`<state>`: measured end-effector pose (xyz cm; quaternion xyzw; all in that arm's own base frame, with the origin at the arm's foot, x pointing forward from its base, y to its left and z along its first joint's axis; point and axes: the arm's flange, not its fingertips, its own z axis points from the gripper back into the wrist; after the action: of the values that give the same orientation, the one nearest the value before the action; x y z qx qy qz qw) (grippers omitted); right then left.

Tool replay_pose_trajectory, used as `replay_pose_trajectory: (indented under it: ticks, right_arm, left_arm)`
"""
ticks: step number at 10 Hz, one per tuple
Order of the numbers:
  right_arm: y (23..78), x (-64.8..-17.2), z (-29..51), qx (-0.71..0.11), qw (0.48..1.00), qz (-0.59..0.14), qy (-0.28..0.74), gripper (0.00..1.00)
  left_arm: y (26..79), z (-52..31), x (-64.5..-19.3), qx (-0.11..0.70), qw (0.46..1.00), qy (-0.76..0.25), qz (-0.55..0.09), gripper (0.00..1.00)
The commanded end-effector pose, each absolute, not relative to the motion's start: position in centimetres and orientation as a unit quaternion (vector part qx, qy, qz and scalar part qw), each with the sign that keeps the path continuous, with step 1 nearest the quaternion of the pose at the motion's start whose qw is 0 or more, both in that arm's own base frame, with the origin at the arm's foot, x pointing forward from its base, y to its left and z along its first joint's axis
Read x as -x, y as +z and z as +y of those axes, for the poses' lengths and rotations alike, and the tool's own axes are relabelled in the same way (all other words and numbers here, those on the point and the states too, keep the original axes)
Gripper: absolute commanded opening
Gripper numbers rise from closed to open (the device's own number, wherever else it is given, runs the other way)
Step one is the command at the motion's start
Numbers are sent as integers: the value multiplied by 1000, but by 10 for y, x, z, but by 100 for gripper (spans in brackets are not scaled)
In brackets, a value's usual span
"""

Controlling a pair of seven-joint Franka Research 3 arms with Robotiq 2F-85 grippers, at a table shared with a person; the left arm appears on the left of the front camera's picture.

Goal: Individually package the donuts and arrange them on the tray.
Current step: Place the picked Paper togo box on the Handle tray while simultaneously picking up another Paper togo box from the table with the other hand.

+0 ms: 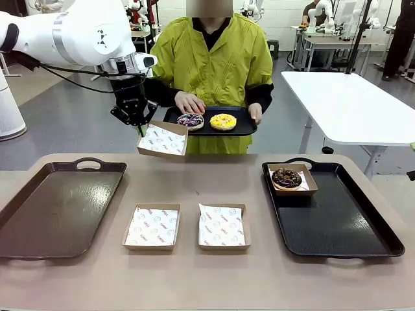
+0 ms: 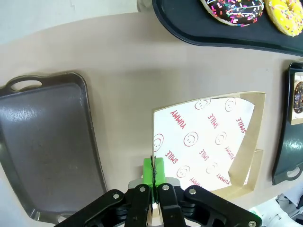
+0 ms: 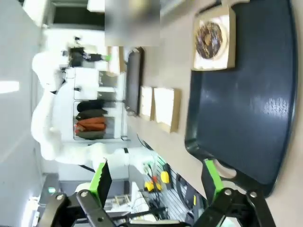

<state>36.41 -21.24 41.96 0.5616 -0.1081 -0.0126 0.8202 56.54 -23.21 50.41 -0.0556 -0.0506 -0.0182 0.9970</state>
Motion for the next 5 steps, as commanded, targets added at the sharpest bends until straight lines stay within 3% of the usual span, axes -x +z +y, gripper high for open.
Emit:
replay_pose_trajectory:
  ticks: [1, 5]
  right_arm:
    - [401, -368, -222, -598, 792, -125, -5, 100]
    - [400, -362, -223, -589, 799, -122, -19, 100]
  left_arm:
    - [505, -231, -565, 60, 997, -22, -52, 0]
    - [505, -231, -565, 60, 997, -22, -52, 0]
